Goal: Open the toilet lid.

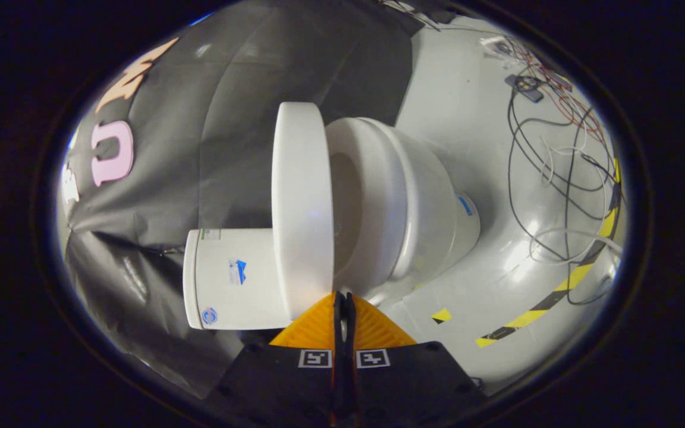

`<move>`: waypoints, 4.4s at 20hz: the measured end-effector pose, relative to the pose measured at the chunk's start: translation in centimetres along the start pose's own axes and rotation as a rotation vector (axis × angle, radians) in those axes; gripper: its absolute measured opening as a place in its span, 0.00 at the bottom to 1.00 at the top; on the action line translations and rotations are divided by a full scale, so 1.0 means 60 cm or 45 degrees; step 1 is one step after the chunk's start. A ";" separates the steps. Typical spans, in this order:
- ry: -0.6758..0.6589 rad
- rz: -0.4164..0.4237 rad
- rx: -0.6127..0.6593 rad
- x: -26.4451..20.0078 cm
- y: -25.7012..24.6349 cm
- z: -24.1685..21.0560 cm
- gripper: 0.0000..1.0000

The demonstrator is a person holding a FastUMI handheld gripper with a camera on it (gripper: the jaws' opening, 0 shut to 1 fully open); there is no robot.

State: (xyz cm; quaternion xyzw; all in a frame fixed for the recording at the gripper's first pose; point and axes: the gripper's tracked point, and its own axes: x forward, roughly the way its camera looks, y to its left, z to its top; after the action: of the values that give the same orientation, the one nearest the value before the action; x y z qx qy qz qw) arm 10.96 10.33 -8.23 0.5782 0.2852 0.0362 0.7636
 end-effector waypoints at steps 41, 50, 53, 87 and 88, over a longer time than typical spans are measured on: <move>-0.181 0.029 -0.544 -0.058 0.257 -0.032 0.01; -0.240 -0.025 -0.646 -0.058 0.295 -0.039 0.01; -0.272 -0.047 -0.685 -0.056 0.307 -0.042 0.00; -0.565 -0.195 -1.272 -0.057 0.349 -0.010 0.01; -0.571 -0.186 -1.286 -0.056 0.352 -0.011 0.01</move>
State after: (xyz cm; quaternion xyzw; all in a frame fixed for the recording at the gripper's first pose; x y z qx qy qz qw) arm 13.63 16.54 12.04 0.1128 0.1024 -0.0084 0.9883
